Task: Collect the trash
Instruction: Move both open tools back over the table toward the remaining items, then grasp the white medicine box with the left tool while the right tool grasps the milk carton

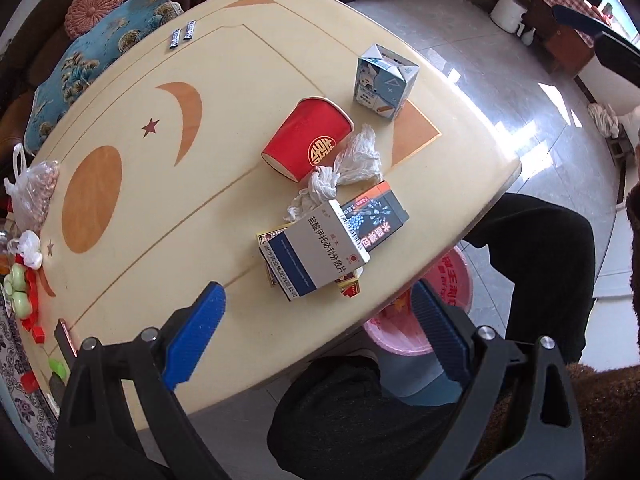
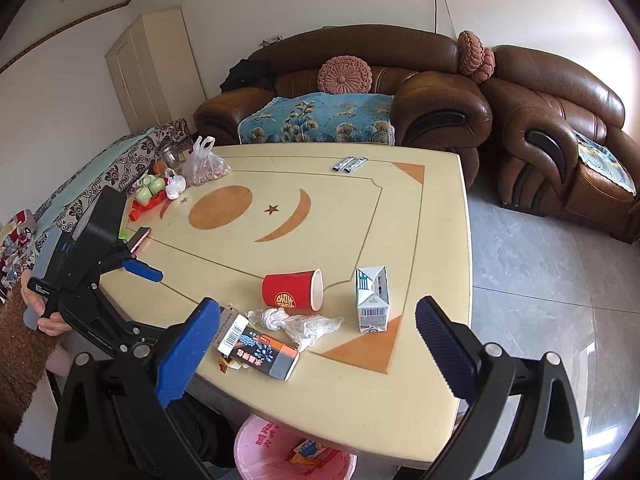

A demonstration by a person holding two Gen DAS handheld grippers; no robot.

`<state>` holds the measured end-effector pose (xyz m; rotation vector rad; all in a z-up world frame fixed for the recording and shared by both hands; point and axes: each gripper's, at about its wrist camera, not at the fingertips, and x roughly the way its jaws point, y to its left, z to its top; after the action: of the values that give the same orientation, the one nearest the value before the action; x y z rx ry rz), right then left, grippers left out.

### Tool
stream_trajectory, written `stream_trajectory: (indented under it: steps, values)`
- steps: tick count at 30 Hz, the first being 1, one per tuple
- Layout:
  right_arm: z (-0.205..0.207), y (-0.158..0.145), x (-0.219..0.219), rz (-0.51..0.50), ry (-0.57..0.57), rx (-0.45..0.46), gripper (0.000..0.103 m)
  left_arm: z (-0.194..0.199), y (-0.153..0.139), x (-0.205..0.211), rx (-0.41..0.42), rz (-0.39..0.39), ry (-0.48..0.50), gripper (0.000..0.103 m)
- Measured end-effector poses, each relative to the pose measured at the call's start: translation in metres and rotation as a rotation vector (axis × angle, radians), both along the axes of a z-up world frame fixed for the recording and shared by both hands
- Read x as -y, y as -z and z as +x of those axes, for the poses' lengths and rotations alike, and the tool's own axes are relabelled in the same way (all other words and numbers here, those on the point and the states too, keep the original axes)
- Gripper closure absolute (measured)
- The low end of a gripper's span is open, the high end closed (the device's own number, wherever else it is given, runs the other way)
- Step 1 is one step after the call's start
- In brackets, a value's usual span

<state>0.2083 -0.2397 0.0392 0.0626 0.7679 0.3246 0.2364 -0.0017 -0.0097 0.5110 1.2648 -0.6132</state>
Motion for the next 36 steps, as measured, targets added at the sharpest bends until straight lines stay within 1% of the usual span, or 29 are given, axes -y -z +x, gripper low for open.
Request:
stream_trajectory:
  steps: [2,6,10,15,21,26,28,36]
  values:
    - [0.008,0.004,-0.002,0.000,0.000,-0.006,0.007,0.000,0.004,0.000,0.012,0.010,0.036,0.012]
    - [0.024,0.014,-0.009,-0.006,-0.005,-0.027,0.007,-0.003,0.008,0.001,0.025,-0.004,0.130,0.012]
    - [0.040,0.032,-0.014,-0.010,-0.014,-0.064,0.007,-0.009,0.023,0.005,0.071,0.052,0.241,0.012]
    - [0.062,0.058,-0.017,-0.014,-0.018,-0.121,0.007,-0.009,0.047,0.010,0.040,0.066,0.353,0.011]
    - [0.086,0.081,-0.013,-0.028,-0.001,-0.156,0.007,0.003,0.065,0.013,-0.003,0.044,0.403,0.012]
    - [0.105,0.100,-0.010,-0.063,0.014,-0.177,0.007,0.010,0.077,0.017,0.006,0.048,0.442,0.012]
    - [0.111,0.108,-0.008,-0.074,0.017,-0.187,0.007,0.016,0.082,0.019,-0.018,0.031,0.458,0.012]
    - [0.131,0.145,-0.004,-0.068,0.019,-0.248,0.007,0.030,0.103,0.023,-0.070,0.018,0.491,0.012]
